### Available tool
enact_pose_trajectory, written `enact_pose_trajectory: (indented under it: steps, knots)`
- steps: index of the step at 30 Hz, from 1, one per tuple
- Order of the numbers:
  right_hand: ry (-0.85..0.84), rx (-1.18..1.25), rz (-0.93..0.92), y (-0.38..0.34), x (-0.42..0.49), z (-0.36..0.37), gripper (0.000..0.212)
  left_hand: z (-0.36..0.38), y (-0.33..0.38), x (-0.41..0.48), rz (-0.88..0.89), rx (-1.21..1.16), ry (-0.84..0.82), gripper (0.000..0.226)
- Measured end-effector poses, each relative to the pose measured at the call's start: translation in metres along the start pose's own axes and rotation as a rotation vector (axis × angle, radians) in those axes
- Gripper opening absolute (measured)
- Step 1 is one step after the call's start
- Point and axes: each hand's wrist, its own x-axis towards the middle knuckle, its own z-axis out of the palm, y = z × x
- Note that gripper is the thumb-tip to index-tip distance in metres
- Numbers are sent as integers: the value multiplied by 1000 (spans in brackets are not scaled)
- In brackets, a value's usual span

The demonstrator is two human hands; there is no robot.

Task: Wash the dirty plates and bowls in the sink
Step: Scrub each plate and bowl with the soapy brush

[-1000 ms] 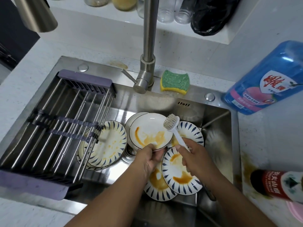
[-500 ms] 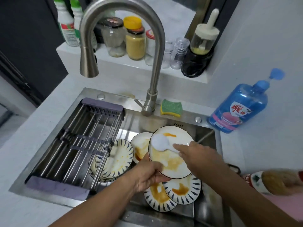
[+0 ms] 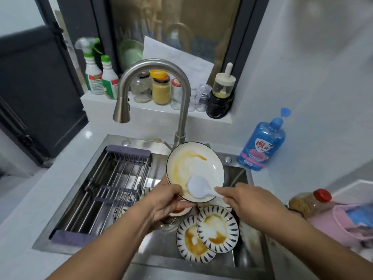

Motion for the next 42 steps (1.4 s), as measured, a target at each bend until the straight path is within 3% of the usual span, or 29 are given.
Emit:
enact_pose_trajectory:
  steps: [6, 12, 15, 21, 25, 27, 30, 35, 38, 42]
  knots:
    - [141, -13, 112, 13, -4, -17, 33, 8, 1, -30, -29, 96, -87, 65]
    - [83, -52, -59, -26, -7, -20, 43, 18, -10, -43, -88, 117, -115, 56]
    - [116, -111, -23, -22, -10, -21, 43, 15, -13, -47, -74, 112, -129, 59]
    - [157, -9, 181, -5, -19, -22, 42, 11, -14, -44, -11, -64, -121, 61]
    - [62, 86, 141, -27, -32, -11, 39, 13, -13, -39, 37, -181, -64, 43]
    - [46, 113, 81, -43, -32, -8, 39, 18, -10, -39, 26, -200, -54, 49]
    - [27, 126, 26, -56, -27, -3, 39, 19, -7, -37, 56, -176, -19, 60]
    - [28, 36, 143, -30, -26, -1, 37, 8, 3, -39, 176, -61, 33, 41]
    - [83, -48, 221, -18, -13, -11, 40, 5, 2, -37, 130, 3, 15, 41]
    - [169, 64, 204, -17, 11, -15, 41, 3, -1, -32, 41, 72, -65, 58]
